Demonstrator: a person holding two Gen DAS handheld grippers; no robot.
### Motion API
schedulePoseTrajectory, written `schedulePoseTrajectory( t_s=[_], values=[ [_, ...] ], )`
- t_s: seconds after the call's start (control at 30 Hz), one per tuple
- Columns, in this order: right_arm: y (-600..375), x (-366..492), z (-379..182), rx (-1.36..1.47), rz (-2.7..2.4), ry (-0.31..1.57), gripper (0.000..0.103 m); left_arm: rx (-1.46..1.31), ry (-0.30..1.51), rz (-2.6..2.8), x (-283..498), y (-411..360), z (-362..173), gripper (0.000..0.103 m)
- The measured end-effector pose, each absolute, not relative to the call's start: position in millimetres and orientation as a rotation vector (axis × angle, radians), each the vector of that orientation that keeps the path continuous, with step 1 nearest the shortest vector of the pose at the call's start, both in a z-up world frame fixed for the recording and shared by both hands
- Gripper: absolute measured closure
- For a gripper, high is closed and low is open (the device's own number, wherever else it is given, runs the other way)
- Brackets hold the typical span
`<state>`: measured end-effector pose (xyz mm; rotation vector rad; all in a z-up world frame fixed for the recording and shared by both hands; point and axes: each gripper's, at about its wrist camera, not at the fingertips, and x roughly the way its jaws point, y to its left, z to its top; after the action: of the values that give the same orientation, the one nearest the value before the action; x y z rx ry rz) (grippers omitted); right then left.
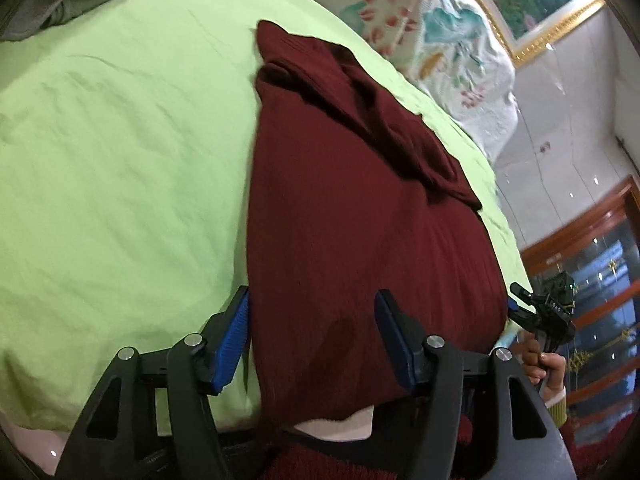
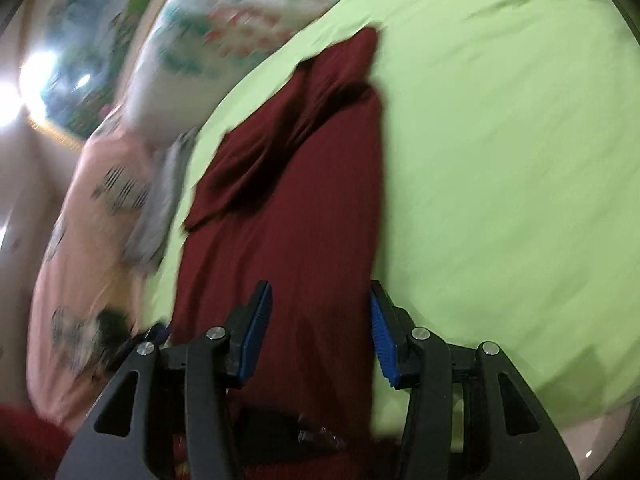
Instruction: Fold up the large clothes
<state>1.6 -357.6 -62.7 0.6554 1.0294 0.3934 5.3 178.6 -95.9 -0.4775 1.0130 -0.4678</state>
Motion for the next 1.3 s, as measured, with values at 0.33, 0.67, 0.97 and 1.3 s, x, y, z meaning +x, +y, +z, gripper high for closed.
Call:
schedulePoseTrajectory(
  t_s=[0.33,0.67,0.97,1.3],
  values=[
    [-322,-36,-85,0.666,0.652,1.089,0.052,-0.446,1.059,-0.577,-30,168,-109,0.049],
    [-316,-41,-92,0.588,0.625,1.110,0.093,-0.427,1.089,-0.585,-23,161,-113,0.097],
    [-333,-40,-50,0.723,0.718,0.907,0.098,-0.495,0.919,-0.583,-25,176,-63,0.099],
    [-340,19,7,0.734,0.724,0.713,0.098,-0.573,0.666,-0.554,32,177,10,0.099]
  ],
)
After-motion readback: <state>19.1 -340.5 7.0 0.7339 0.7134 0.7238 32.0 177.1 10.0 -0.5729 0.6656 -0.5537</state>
